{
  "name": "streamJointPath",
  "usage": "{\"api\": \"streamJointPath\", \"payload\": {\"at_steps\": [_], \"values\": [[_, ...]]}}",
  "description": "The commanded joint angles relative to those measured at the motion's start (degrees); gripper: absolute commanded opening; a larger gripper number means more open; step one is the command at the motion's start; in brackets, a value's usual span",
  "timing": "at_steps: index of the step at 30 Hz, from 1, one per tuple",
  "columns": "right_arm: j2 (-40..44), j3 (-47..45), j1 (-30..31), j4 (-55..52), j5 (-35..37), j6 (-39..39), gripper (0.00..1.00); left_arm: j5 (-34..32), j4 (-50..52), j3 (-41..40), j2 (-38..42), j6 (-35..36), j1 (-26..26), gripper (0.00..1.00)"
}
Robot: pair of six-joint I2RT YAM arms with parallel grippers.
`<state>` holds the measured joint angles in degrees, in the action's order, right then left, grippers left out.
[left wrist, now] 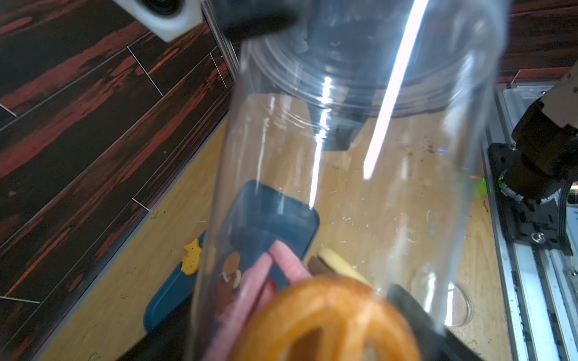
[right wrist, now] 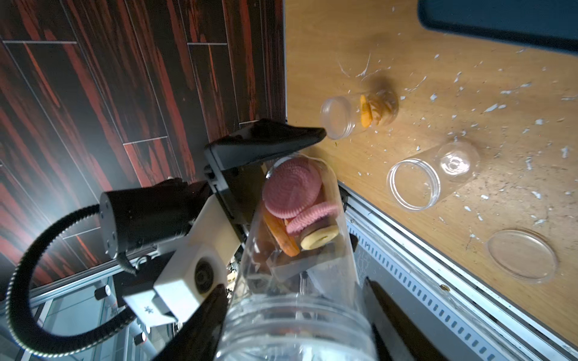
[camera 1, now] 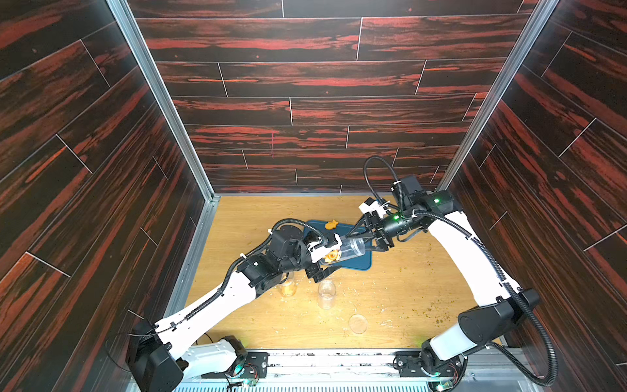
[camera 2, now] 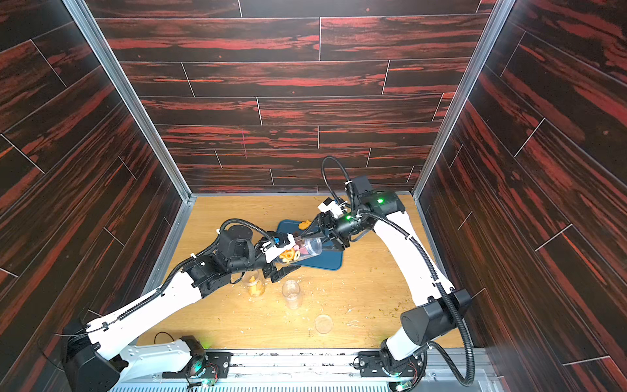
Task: Pour the cookies out of the jar
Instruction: Pick up the jar from the center of the board.
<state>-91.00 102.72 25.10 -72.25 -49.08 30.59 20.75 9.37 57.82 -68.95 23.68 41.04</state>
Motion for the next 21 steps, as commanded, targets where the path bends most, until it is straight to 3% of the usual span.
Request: {"api": "streamJointPath", "payload": {"at_steps": [1, 6, 17, 21], "values": [[-2.3, 2.1, 1.5, -2.2, -2.9, -1.4, 0.63, 1.9, 0.7, -0.4, 1.6, 2.6, -0.6, 0.87], [-2.8, 2.8, 1.8, -2.7, -3.3, -1.8, 0.63, 3.1, 0.7, 0.1, 1.4, 2.1, -0.7, 0.72], [-2.8, 2.8, 1.8, -3.6, -3.8, -3.2, 0.64, 3.4, 4.2, 1.6, 1.3, 3.6, -0.7, 0.49], [-2.9, 2.8, 1.8, -3.6, -3.8, -3.5, 0.69, 3.6, 4.9, 2.1, 1.1, 3.4, -0.7, 0.42]]}}
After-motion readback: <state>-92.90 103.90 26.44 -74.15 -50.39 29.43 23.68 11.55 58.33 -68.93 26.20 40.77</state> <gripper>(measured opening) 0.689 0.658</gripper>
